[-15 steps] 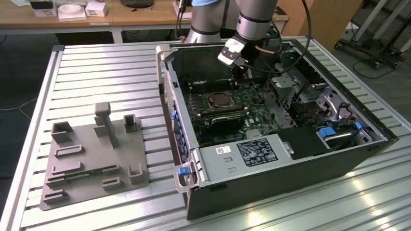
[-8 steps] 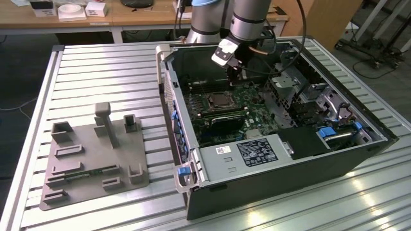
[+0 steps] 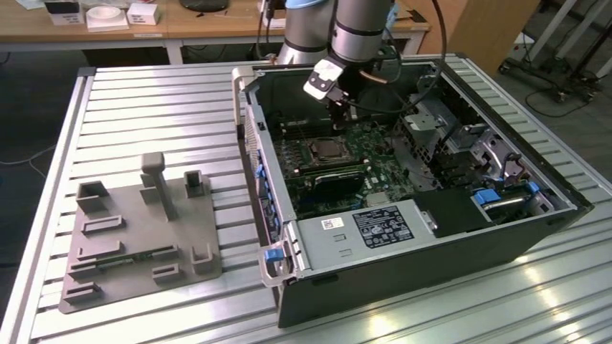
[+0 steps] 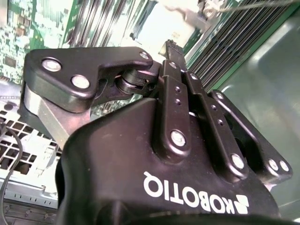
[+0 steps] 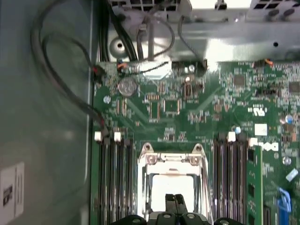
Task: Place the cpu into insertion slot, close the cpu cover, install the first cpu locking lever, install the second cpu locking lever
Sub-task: 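Close the cpu cover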
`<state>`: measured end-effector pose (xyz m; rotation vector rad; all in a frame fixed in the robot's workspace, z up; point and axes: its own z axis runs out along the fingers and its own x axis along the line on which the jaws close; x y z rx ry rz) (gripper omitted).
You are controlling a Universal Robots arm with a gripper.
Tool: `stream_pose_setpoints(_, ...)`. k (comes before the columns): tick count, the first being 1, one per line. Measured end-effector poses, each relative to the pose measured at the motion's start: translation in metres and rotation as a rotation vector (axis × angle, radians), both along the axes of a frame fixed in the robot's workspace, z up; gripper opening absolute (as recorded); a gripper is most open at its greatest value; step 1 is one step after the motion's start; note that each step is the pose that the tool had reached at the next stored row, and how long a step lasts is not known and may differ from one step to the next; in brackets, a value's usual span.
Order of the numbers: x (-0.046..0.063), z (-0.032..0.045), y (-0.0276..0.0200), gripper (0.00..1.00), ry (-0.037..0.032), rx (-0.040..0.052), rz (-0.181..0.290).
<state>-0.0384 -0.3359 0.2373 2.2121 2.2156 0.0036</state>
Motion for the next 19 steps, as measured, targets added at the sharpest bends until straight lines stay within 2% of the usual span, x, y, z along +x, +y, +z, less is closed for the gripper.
stream_pose_setpoints(8,-0.019,-0.0006,0.0,0.1,-0.0005,0.0001,0.0)
stream_pose_setpoints(14,-0.025,-0.001,0.0,0.1,-0.0004,0.0001,0.003)
stream_pose_setpoints(19,-0.03,-0.0084,0.0,0.1,-0.0003,0.0002,0.013)
